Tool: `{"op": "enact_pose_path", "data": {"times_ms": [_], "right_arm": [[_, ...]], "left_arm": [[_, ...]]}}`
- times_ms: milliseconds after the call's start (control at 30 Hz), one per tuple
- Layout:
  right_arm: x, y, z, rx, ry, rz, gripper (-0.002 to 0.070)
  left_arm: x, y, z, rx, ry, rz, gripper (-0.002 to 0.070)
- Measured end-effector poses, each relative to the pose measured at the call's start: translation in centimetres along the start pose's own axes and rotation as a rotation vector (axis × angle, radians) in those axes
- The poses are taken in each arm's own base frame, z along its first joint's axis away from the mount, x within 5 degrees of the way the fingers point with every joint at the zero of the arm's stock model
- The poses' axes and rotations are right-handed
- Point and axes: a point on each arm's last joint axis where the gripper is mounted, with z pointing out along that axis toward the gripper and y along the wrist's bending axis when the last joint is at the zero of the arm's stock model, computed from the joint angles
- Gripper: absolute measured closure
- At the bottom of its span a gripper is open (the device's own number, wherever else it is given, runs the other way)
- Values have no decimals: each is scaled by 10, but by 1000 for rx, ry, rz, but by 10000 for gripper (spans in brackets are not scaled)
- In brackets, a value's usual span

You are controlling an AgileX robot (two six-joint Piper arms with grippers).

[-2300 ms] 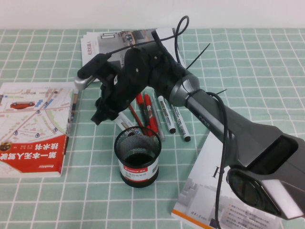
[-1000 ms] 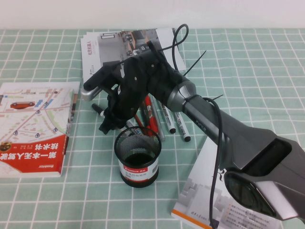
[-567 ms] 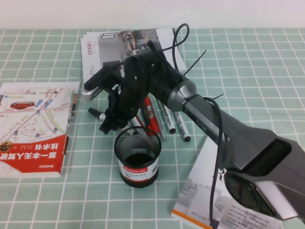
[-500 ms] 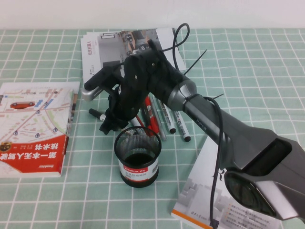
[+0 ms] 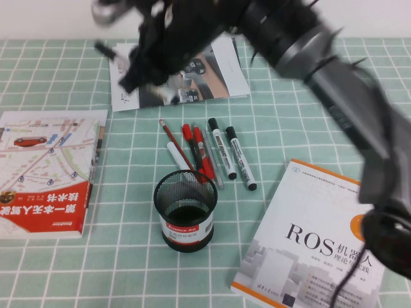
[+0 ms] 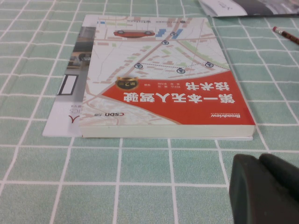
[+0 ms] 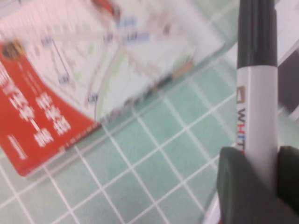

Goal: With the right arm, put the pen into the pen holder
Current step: Place the pen onto the pen holder

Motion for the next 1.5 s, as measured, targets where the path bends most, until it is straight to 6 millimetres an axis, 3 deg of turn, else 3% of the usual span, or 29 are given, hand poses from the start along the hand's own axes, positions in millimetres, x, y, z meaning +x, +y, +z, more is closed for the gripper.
{"op": "enact_pose_path", "data": {"times_ms": [200,433,600,800,1133,1300,1500], "right_arm": [[-13,2,-49,26,-75,-10,552],[-10,7,-89,28,-67,-9,552],[7,14,-106,34,-61,-2,552],[38,26,-130,66,-339,58,552],[143,49,-97,207,-700,114,552],[169,72,-86,223,-887,40,552],[183,84,-68,168,-1069,-1,552]], "left_arm": [[0,0,0,0,0,0,679],[0,0,0,0,0,0,679],[0,0,0,0,0,0,679],[0,0,0,0,0,0,679],[0,0,0,0,0,0,679],[0,0,0,0,0,0,679],[0,0,0,0,0,0,679]]}}
